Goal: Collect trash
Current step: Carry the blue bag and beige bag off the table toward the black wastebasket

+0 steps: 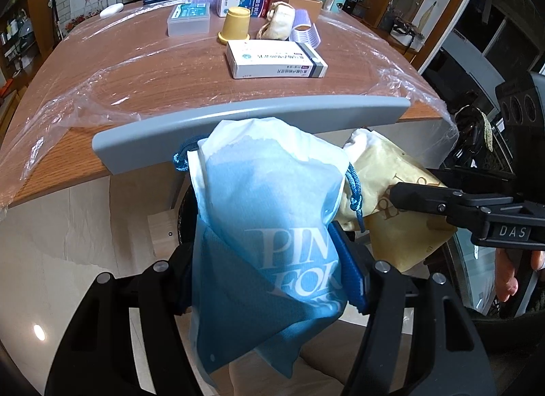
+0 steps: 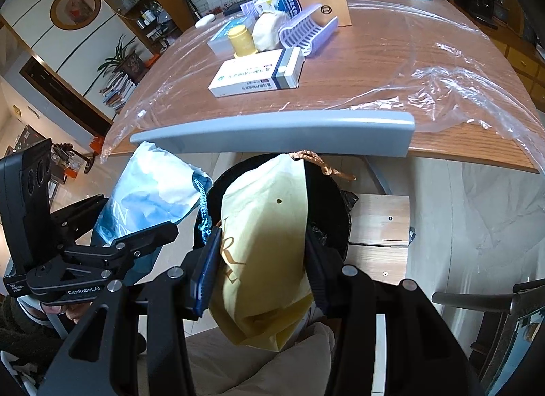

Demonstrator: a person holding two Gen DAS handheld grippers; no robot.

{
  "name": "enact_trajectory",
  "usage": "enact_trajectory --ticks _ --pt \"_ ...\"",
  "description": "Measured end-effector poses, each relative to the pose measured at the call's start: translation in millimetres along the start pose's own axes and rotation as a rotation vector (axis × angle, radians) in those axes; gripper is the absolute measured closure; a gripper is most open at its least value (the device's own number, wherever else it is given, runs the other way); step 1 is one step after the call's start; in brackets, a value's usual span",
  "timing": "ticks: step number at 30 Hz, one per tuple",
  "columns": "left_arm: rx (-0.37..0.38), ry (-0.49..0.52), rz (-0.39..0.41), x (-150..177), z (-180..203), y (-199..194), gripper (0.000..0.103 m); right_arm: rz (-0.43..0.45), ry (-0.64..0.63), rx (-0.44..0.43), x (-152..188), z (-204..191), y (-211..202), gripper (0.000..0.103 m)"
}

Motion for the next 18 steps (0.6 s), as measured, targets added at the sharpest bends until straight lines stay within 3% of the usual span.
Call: enact_trajectory --ticks 18 --pt "-0.037 0.046 -0.036 -1.7 -5.9 20.4 0.036 -0.048 -0.025 0.053 -3.6 -5.1 29.3 0.057"
Point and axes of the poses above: each gripper's, at about its wrist camera, not at the fingertips, and y roughly the way its jaws point, z to its right, x to its underside, the point moved 1 cm from there along y, roughly the way its jaws point, and after that the axes turned 3 degrees about y, right-handed, at the moved point
